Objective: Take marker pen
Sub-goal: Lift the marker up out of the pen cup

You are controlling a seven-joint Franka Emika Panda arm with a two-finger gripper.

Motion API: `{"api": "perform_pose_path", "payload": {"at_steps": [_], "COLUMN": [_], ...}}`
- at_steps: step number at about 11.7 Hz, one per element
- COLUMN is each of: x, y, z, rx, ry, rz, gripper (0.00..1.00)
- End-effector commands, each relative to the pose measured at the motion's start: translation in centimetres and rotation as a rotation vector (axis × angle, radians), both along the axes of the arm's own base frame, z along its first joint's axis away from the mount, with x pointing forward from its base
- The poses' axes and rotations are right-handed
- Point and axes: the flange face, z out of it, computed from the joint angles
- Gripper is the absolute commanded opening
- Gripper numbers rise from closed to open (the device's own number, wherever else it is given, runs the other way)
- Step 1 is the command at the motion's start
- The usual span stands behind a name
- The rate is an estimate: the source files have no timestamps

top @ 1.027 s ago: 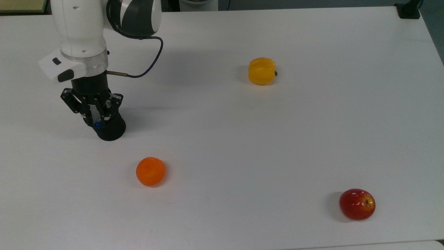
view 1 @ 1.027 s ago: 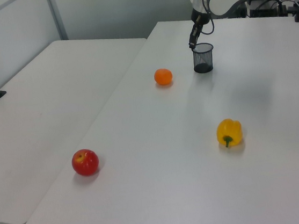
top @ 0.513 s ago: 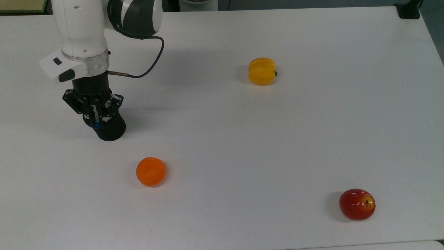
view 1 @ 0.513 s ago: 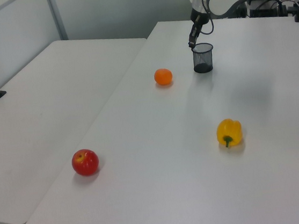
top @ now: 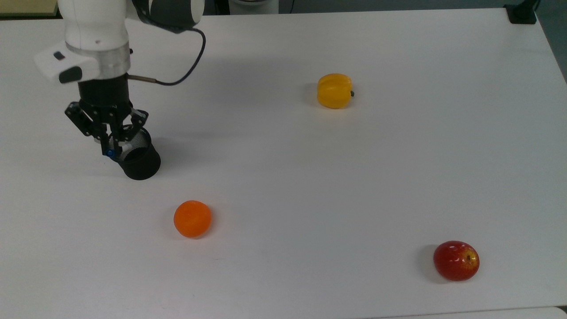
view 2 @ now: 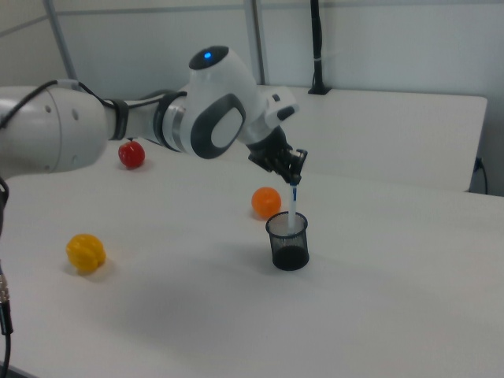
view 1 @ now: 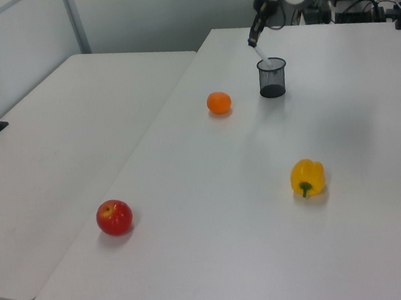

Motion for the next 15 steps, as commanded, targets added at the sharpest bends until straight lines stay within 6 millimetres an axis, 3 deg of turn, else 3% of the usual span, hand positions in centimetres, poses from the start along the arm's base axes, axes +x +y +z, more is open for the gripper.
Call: {"api": "perform_pose_path", "payload": {"at_steps": [1,3,5,10,15], "x": [-2.0,-2.6,-3.1,-4.0,-6.9], "y": [0.2,0.6,1.9,13.1,22.5], "z": [6.0,8.3,8.7,6.3,3.4], "rx": [0.039,0.043,0.075,0.133,0.134], "ry": [-0.09,-0.121,-0.072,0.171,0.432], "rz": [-0.024,-0.023,-0.044,-0.012,0.015], "gripper": [0.09,0.09,0.1,0.1,0.1]}}
